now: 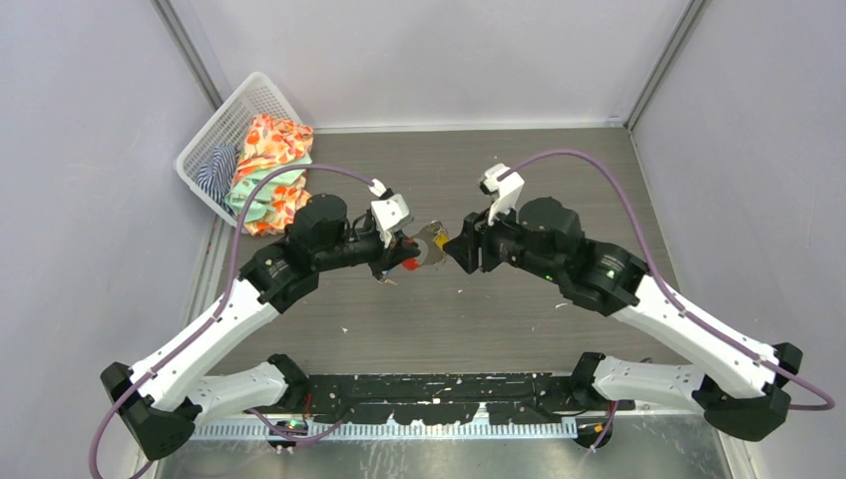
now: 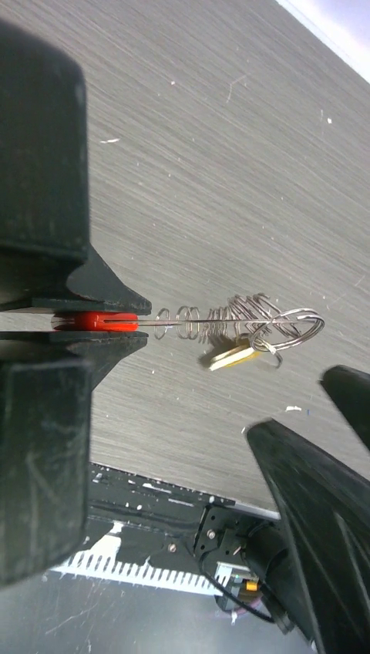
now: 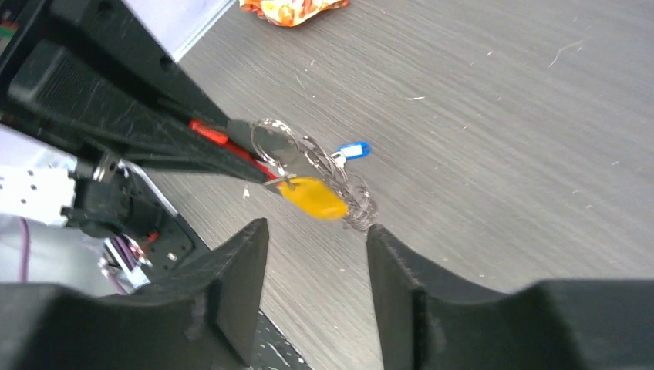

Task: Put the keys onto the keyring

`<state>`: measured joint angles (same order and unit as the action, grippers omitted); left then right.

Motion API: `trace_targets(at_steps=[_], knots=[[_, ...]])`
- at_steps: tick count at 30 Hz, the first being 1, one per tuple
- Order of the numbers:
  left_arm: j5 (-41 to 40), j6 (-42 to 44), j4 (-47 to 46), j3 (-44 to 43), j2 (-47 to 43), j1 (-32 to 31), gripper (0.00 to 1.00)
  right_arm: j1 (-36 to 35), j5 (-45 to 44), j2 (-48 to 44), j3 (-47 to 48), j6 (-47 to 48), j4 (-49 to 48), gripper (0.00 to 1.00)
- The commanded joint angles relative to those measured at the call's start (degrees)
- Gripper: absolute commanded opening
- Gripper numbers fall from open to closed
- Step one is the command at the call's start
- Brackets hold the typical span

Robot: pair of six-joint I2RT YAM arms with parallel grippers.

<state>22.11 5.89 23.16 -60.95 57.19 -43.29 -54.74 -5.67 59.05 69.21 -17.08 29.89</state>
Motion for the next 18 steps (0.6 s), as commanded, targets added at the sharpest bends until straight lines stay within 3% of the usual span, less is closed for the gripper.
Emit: trace_targets(at_steps=[1,7,11,15,18], knots=[[6.8,-1.7,-1.1,-2.8,-0.5,0.9,0.00,0.4,4.2,-4.1,2.0,5.4,4.0,0.63],[21.2,-8.0,0.7,-6.7,1.6,2.4,0.00,3.3,20.9,-6.6,-2.4,6.4,3.2,0.73],[27.6,-11.8,0.6,-8.0,2.4,3.2,0.00,3.9,25.9,-7.7,-5.2,4.3,-1.0,0.74],[31.9,-13.8,0.6,-8.7,2.7,3.4,0.00,4.0,27.1,-8.4,-6.8,2.6,-4.2,0.70],[32.3,-14.4,0.5,-8.9,2.8,3.5,0.00,3.9,29.3,-8.5,-7.0,0.9,-6.1,0.61]])
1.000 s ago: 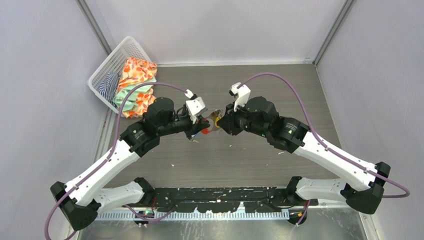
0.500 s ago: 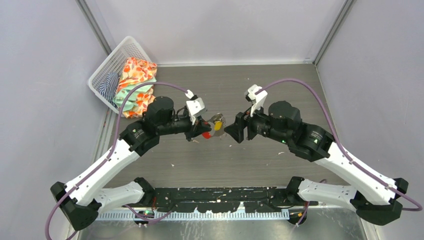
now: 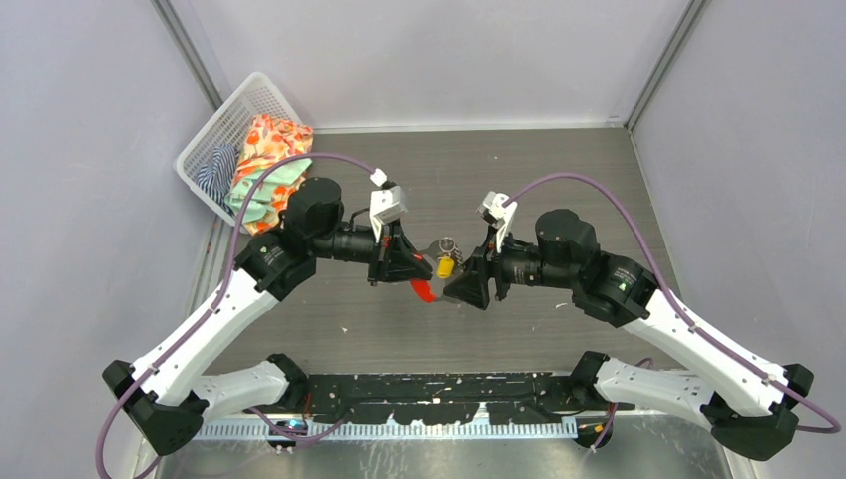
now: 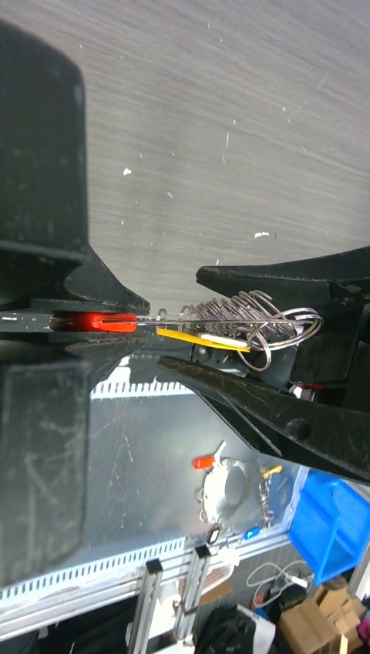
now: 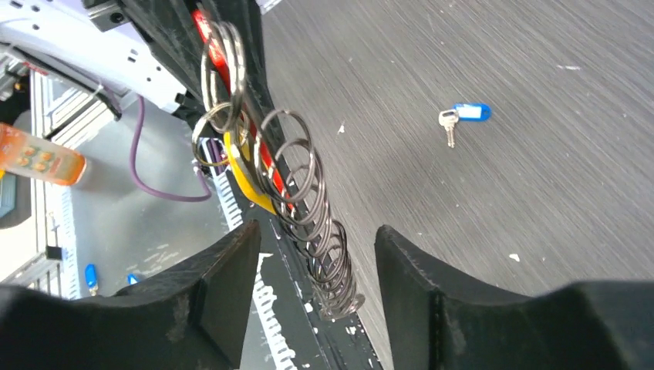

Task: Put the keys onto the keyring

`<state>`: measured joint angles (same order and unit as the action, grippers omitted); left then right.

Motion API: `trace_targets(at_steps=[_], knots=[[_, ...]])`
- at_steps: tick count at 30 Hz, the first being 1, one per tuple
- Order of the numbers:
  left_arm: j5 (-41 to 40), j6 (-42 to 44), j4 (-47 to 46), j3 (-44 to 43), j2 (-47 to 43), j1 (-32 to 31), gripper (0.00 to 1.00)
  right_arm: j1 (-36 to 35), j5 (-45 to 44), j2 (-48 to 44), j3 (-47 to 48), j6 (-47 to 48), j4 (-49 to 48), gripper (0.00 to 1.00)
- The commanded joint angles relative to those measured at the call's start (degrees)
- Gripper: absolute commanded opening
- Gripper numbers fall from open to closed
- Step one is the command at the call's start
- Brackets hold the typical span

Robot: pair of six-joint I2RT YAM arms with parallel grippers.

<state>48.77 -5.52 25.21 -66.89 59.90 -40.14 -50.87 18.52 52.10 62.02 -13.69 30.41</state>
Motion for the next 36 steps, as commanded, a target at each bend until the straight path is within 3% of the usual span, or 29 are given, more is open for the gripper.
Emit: trace_targets(at_steps=[1,3,6,7,9,11,13,14,16,23,27,30,36], knots=[[5.6,-3.0,-1.8,-3.0,0.0,0.3,0.00,0.1,6.4,-1.5,0.1,-3.7,-7.5,0.55],[5.6,-3.4,-2.1,-3.2,0.1,0.5,0.00,0.1,8.0,-1.1,-0.2,-5.5,-9.2,0.40],[5.6,-4.4,-2.9,-3.3,0.2,0.8,0.00,0.2,9.1,-0.3,-0.3,-7.7,-10.2,0.09],[5.5,-4.5,-2.9,-3.4,0.2,1.0,0.00,0.2,8.9,0.0,-0.2,-8.4,-9.9,0.02],[4.9,-3.5,-2.5,-3.8,0.2,1.1,0.03,0.4,7.8,0.2,0.3,-10.2,-9.0,0.01],[2.8,-0.3,-0.2,-5.0,0.1,1.2,0.41,0.7,6.3,0.4,0.9,-12.9,-8.0,0.01],[-0.4,4.6,2.6,-6.6,-0.4,1.2,0.72,1.1,5.0,1.1,2.0,-15.9,-6.9,0.01],[-2.1,8.3,3.7,-7.2,-0.9,1.2,0.82,1.4,4.4,1.6,2.6,-17.3,-6.5,0.01],[-4.0,17.9,5.9,-8.1,-2.3,1.2,0.92,2.2,3.3,3.4,4.3,-21.1,-5.4,0.01],[-4.0,44.2,10.1,-7.5,-8.0,0.0,0.99,3.8,4.2,10.9,11.0,-30.2,-4.8,0.01],[-9.5,65.4,10.1,0.5,-13.2,-6.5,1.00,4.9,3.4,13.0,13.6,-33.9,-5.5,0.01],[-15.9,78.6,2.1,8.4,-18.2,-10.1,1.00,6.5,3.9,14.3,15.0,-36.5,-4.7,0.01],[-15.8,86.8,-4.6,14.1,-21.4,-10.9,1.00,7.8,5.1,15.7,15.6,-38.7,-3.8,0.01]])
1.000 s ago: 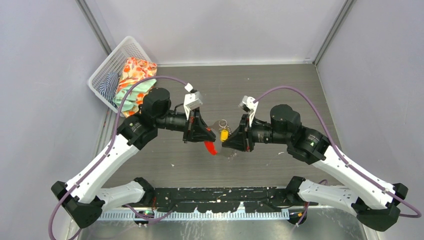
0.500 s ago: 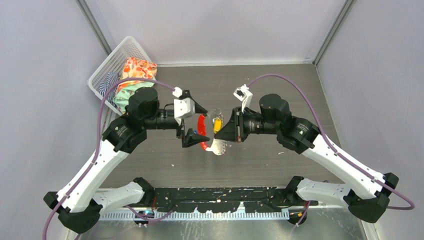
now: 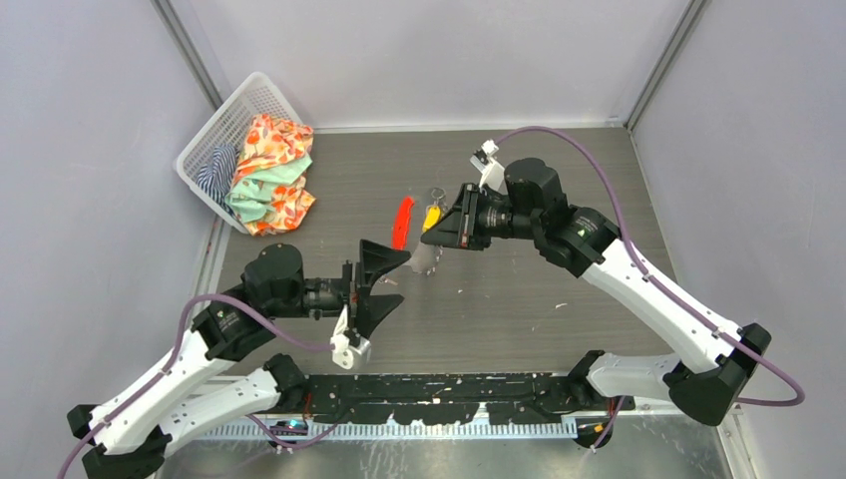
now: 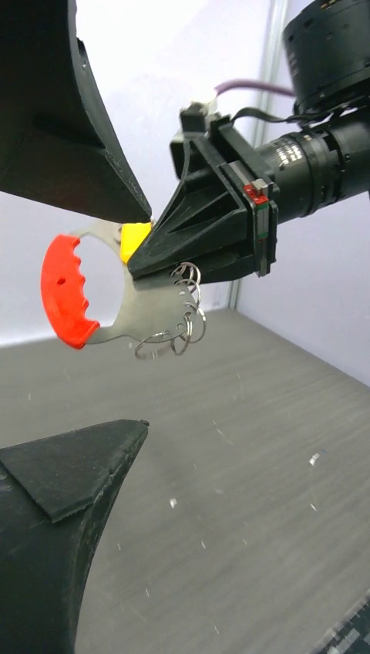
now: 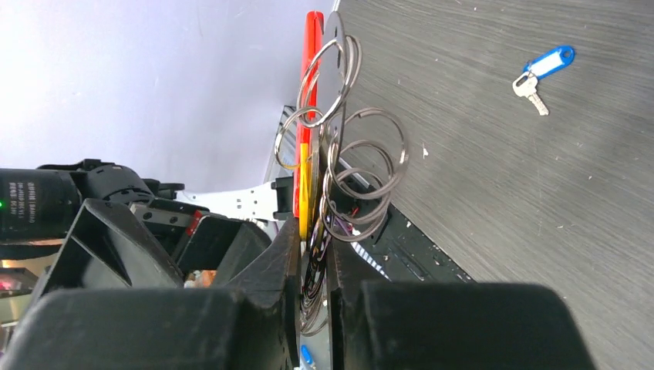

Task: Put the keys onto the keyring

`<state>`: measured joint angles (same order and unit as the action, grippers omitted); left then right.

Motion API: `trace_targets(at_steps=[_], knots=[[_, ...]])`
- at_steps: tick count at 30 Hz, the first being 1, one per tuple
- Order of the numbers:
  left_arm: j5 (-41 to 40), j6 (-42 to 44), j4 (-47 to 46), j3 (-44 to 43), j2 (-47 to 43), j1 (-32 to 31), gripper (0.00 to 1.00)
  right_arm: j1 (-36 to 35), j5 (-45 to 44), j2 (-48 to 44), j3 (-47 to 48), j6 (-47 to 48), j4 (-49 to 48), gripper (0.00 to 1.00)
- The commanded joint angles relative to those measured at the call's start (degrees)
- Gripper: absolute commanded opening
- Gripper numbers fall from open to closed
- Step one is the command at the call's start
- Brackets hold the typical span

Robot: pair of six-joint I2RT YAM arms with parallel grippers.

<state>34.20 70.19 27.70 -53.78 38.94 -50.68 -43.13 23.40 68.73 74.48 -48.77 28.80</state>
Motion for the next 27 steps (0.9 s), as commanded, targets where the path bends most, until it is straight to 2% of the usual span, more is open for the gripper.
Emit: trace_targets(at_steps=[1,8,14,17,19,21,25,27], knots=[[-1.4,12.2,-6.7,1.3,-0.6,-0.4,1.00,0.1,0.5,-0.8,2.9,-4.0,-2.5,0.01],[-3.7,25.3,-13.1,7.9,-1.7,-0.5,0.99,1.0,5.7,0.1,1.5,-9.0,-6.7,0.01],[-8.0,29.1,-26.0,12.9,-0.7,-0.6,0.93,2.0,10.0,0.2,0.2,-10.9,-7.0,0.01],[-8.1,29.0,-27.4,13.1,-0.6,-0.8,0.88,2.0,11.2,0.1,-0.7,-11.6,-7.2,0.01],[-8.1,28.0,-27.4,12.8,-0.8,-0.9,0.80,2.1,11.5,0.2,-1.1,-11.9,-7.1,0.01],[-8.2,27.5,-27.5,12.8,-1.0,-0.9,0.68,2.2,11.7,0.0,-1.4,-11.9,-6.8,0.01],[-7.9,25.8,-27.4,12.3,-1.1,-0.9,0.42,2.3,11.9,-0.2,-1.4,-12.0,-6.5,0.01],[-6.6,24.3,-27.4,11.9,-1.3,-1.0,0.26,2.3,12.0,-0.1,-1.5,-12.2,-6.5,0.01]])
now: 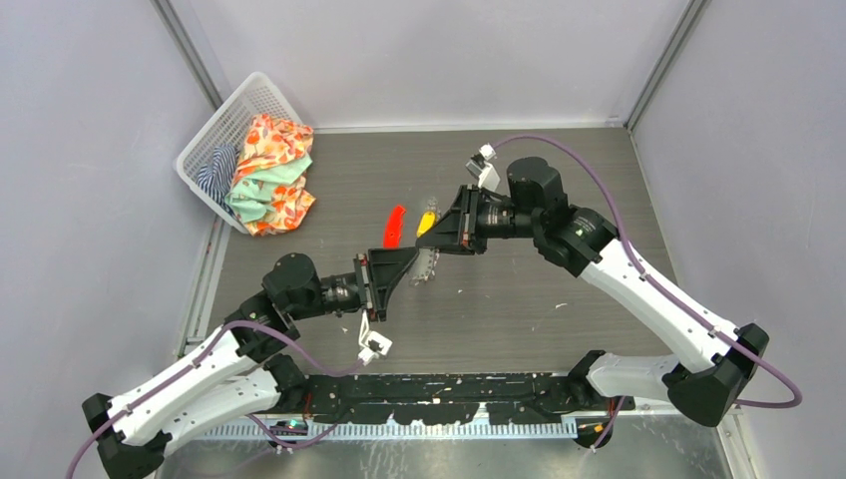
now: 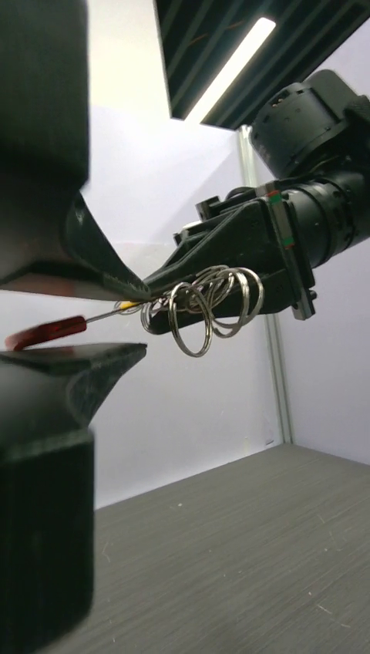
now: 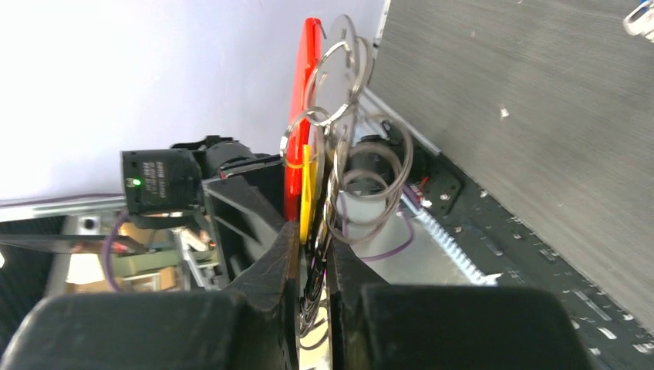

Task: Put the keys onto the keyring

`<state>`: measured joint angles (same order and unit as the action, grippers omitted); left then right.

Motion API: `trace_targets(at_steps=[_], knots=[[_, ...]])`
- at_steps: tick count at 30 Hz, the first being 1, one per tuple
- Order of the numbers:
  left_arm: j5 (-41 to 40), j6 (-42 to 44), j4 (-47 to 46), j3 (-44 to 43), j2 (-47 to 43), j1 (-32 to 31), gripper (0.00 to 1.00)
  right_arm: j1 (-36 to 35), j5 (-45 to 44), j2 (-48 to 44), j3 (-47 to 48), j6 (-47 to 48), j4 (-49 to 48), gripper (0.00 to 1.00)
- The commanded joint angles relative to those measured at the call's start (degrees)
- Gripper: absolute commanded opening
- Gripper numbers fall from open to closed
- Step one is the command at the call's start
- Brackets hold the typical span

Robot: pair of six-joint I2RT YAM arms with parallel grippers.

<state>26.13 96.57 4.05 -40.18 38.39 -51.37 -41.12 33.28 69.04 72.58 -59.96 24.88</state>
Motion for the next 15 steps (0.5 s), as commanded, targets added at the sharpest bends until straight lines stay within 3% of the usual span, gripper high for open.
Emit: trace_targets(at_steps=[1,3,4,9,13,15], knots=[[2.0,-2.8,-3.8,-1.7,-1.0,-0.3,0.18,0.3,2.3,-0.3,0.5,-1.2,-2.8,0.01],[3.8,-4.7,-3.6,-1.7,-1.6,-0.3,0.03,0.3,2.7,-0.1,0.3,-1.5,-3.4,0.02],[4.6,-5.5,-3.2,-1.7,-1.9,-0.3,0.01,0.3,2.9,-0.2,0.2,-1.4,-3.5,0.05],[7.4,-16.9,6.8,-6.7,-2.5,-0.3,0.00,1.6,3.0,-0.8,3.4,4.6,1.8,0.37],[7.5,-33.8,21.5,-15.2,1.3,-0.3,0.00,3.3,1.4,-1.5,11.7,19.1,13.9,0.55],[7.7,-42.6,24.6,-18.7,3.0,-0.3,0.00,3.3,0.1,-2.6,13.9,26.0,18.0,0.66]])
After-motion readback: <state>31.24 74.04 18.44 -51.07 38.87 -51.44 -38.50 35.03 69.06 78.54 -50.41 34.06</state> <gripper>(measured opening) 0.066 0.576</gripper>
